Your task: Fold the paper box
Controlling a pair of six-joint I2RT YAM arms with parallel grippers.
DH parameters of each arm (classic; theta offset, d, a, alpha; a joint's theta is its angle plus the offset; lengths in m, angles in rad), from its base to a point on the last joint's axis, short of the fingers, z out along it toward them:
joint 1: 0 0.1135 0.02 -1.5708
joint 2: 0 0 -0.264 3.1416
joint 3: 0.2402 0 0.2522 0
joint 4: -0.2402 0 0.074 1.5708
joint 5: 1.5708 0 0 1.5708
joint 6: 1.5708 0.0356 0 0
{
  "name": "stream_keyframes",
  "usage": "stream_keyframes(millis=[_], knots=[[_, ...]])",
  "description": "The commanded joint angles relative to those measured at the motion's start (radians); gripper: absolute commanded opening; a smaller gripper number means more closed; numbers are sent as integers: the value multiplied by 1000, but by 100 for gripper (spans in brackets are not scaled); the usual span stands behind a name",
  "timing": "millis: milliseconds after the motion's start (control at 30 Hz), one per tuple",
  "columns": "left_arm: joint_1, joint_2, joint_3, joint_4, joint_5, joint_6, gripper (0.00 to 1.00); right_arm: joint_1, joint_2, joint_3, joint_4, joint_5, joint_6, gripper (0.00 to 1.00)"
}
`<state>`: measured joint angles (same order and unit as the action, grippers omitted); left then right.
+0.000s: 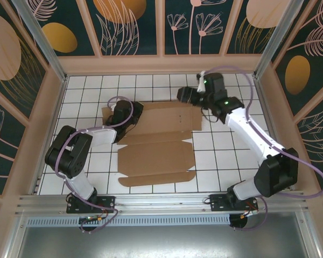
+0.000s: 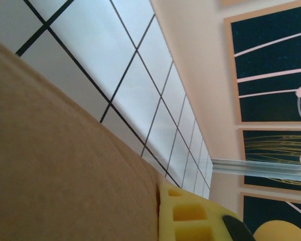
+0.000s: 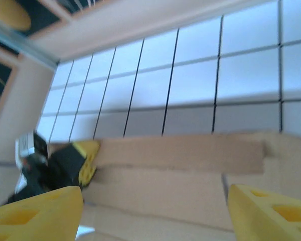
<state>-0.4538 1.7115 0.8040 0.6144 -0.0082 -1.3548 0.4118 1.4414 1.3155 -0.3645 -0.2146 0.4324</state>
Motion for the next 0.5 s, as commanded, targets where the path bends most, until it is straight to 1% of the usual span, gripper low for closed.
stream_keyframes(millis=[0, 167, 300, 367, 467], knots=[[-18, -73, -45, 143, -48, 101, 0, -2, 51, 66, -134, -2, 31, 76], [-21, -105, -148, 443, -43, 137, 0, -13, 85, 103, -140, -48, 12, 76], [-21, -100, -215, 672, -52, 179, 0, -13, 86, 124, -142, -31, -32, 76], [-21, -71, -253, 789, -55, 186, 0, -12, 87, 140, -152, -13, -58, 76], [-20, 33, -287, 1049, 10, 195, 0, -4, 73, 136, -140, -2, -83, 76]])
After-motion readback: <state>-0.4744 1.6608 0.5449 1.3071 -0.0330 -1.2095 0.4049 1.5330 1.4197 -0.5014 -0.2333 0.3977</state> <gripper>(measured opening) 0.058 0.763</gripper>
